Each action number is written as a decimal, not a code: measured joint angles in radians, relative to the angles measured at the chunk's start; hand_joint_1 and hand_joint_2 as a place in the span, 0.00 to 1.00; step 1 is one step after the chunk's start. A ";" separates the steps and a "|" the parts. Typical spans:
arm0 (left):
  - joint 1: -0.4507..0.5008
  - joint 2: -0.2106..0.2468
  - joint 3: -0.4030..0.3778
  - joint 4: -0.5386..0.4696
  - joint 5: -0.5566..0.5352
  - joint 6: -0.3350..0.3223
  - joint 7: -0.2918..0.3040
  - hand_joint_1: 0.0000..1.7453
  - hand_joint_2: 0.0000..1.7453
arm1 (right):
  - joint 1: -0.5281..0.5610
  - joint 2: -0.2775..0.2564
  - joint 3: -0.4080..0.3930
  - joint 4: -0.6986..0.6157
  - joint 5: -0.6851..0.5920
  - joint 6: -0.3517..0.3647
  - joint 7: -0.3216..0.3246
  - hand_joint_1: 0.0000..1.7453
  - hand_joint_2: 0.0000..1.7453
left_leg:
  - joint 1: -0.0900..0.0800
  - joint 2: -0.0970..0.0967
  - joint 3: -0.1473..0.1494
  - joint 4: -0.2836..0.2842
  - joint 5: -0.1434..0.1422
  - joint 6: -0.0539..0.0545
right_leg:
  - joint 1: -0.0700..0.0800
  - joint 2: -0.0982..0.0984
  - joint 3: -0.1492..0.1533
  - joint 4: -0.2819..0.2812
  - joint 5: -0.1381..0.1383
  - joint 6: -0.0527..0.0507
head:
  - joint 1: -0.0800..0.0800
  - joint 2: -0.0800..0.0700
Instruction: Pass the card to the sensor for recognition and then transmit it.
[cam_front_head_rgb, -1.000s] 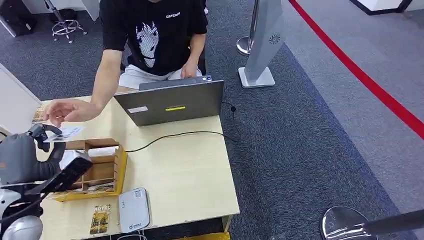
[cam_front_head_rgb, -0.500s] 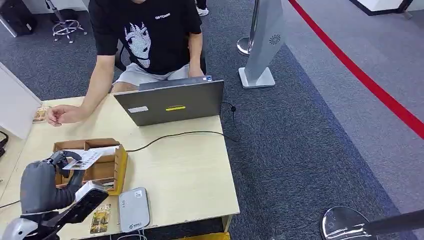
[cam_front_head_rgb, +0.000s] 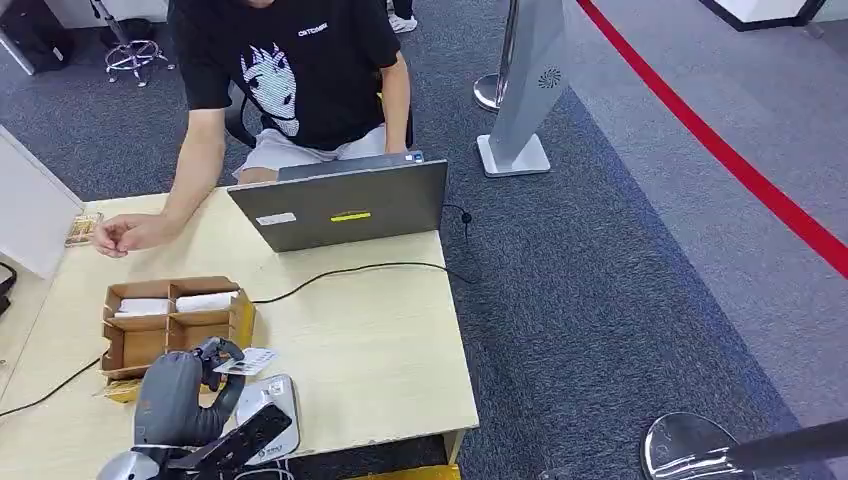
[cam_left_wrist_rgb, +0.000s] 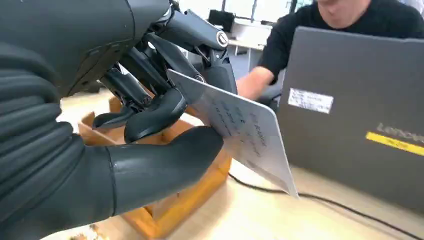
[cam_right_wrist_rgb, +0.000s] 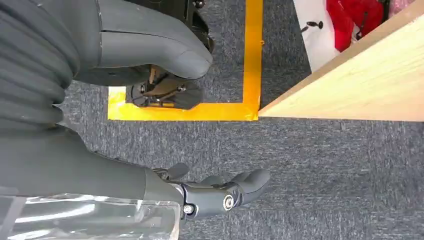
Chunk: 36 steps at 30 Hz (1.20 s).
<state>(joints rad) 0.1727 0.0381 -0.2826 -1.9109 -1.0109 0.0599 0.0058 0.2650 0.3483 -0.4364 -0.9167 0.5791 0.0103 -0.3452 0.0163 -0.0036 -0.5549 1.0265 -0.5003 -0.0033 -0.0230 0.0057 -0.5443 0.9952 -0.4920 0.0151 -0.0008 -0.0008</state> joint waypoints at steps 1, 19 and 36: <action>0.000 -0.003 -0.007 0.007 0.000 0.000 -0.003 1.00 1.00 | -0.001 0.000 0.000 0.000 0.000 0.000 0.000 0.00 1.00 | 0.000 0.000 0.000 0.000 0.000 0.000 | 0.000 0.000 0.000 0.000 0.000 0.000 | 0.000 0.000; 0.043 0.029 -0.146 0.067 0.012 0.048 -0.003 1.00 1.00 | -0.001 0.000 0.000 -0.020 -0.035 0.000 0.012 0.00 1.00 | 0.000 0.000 0.000 0.000 0.000 0.000 | 0.000 0.000 0.000 0.000 0.000 0.000 | 0.000 0.000; 0.124 0.109 -0.201 0.018 -0.029 0.150 0.083 1.00 1.00 | 0.010 0.000 -0.004 -0.056 -0.075 -0.006 0.021 0.00 1.00 | 0.000 0.000 0.000 0.000 0.000 0.000 | 0.000 0.000 0.000 0.000 0.000 0.000 | 0.000 0.000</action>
<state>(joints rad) 0.2963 0.1473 -0.4841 -1.8929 -1.0403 0.2102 0.0885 0.2751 0.3483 -0.4402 -0.9731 0.5043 0.0042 -0.3242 0.0164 -0.0038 -0.5550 1.0264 -0.5003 -0.0033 -0.0229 0.0053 -0.5441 0.9952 -0.4922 0.0153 -0.0004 -0.0008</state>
